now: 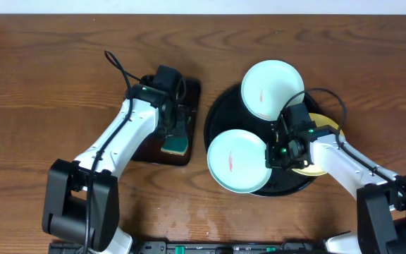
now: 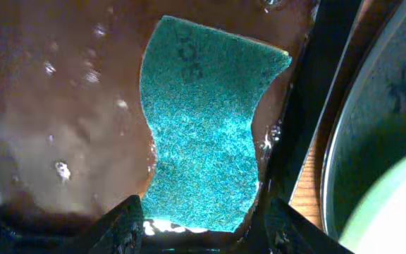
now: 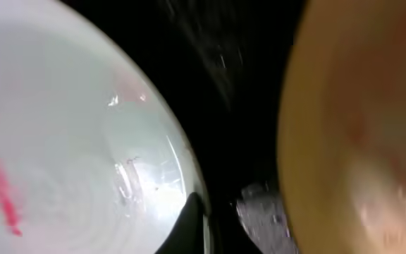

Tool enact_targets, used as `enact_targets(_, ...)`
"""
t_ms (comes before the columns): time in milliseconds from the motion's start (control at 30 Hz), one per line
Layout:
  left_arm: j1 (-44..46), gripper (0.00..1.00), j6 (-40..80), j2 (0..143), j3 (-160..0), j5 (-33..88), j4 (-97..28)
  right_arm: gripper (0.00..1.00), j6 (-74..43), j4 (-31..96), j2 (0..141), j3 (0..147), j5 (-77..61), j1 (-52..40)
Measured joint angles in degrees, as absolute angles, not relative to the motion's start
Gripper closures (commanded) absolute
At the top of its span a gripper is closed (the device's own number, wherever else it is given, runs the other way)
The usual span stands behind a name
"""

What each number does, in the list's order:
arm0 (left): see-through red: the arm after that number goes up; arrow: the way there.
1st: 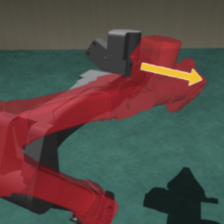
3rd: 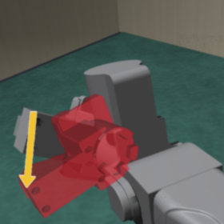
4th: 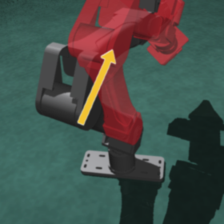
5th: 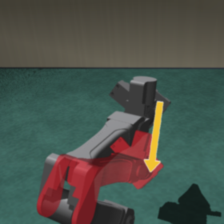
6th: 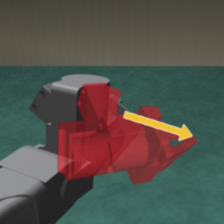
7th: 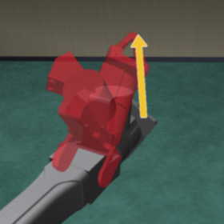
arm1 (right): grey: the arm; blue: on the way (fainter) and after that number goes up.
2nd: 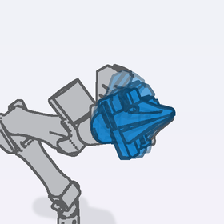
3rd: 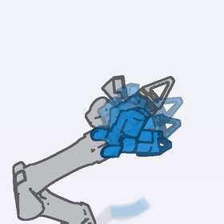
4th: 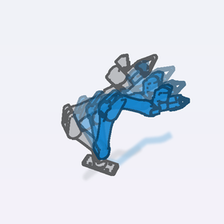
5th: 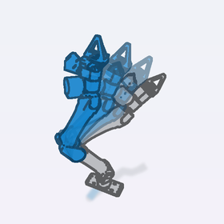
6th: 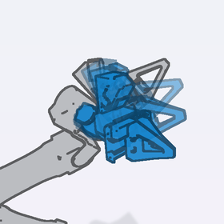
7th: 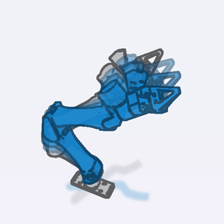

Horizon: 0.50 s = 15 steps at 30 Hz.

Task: Clean dirty plates on tray and stack at the side
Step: 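Reach left gripper to the green sponge and right gripper to the front pale green plate, then grasp the green sponge with the left gripper and lift it toward the plate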

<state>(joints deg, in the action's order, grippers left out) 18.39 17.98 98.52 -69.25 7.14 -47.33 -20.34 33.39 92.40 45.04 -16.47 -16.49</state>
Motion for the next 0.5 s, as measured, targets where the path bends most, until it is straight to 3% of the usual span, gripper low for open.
enact_targets(500, 18.37, 0.35, 17.98, 98.52, -69.12, 7.14, -46.15, 0.99, -23.88, 26.52, 92.29, 45.76, -1.17, -16.49)
